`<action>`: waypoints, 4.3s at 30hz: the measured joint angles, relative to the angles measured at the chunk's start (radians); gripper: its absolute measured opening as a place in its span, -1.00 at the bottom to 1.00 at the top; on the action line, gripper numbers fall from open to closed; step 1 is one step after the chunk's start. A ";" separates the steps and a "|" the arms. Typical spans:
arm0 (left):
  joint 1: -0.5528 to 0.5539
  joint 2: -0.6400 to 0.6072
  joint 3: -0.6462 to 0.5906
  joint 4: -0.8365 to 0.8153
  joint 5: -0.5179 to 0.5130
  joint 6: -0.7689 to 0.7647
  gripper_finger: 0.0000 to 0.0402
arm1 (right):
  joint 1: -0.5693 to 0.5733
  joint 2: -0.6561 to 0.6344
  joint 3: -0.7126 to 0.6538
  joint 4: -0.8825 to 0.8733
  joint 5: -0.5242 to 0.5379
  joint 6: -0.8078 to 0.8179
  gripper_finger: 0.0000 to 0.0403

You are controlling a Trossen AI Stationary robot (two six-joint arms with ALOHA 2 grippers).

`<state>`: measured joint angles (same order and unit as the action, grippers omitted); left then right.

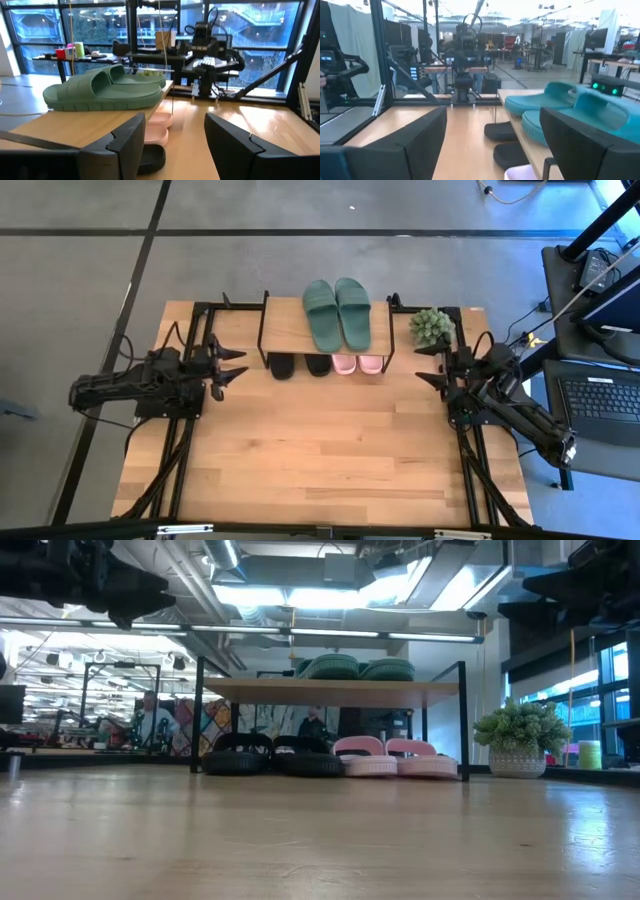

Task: Pick and place slides into the shelf
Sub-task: Return to Home Position

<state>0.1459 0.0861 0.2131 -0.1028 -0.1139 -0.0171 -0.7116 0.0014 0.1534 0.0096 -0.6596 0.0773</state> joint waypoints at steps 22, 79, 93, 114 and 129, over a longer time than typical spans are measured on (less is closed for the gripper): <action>0.000 -0.084 -0.205 0.135 -0.016 -0.060 -0.02 | 0.000 0.006 -0.010 -0.020 -0.007 -0.003 0.59; 0.000 -0.084 -0.205 0.135 -0.016 0.028 -0.02 | 0.001 0.005 -0.145 0.131 -0.007 0.024 0.59; 0.000 -0.084 -0.205 0.134 -0.016 0.028 -0.02 | 0.001 0.004 -0.144 0.131 -0.007 0.023 0.59; 0.000 -0.084 -0.205 0.134 -0.016 0.028 -0.02 | 0.001 0.004 -0.144 0.130 -0.007 0.023 0.59; 0.000 -0.084 -0.205 0.134 -0.016 0.028 -0.02 | 0.001 0.004 -0.144 0.130 -0.007 0.023 0.59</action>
<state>0.1459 0.0022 0.0078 0.0315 -0.1299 0.0105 -0.7109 0.0059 0.0097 0.1400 -0.6666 0.0999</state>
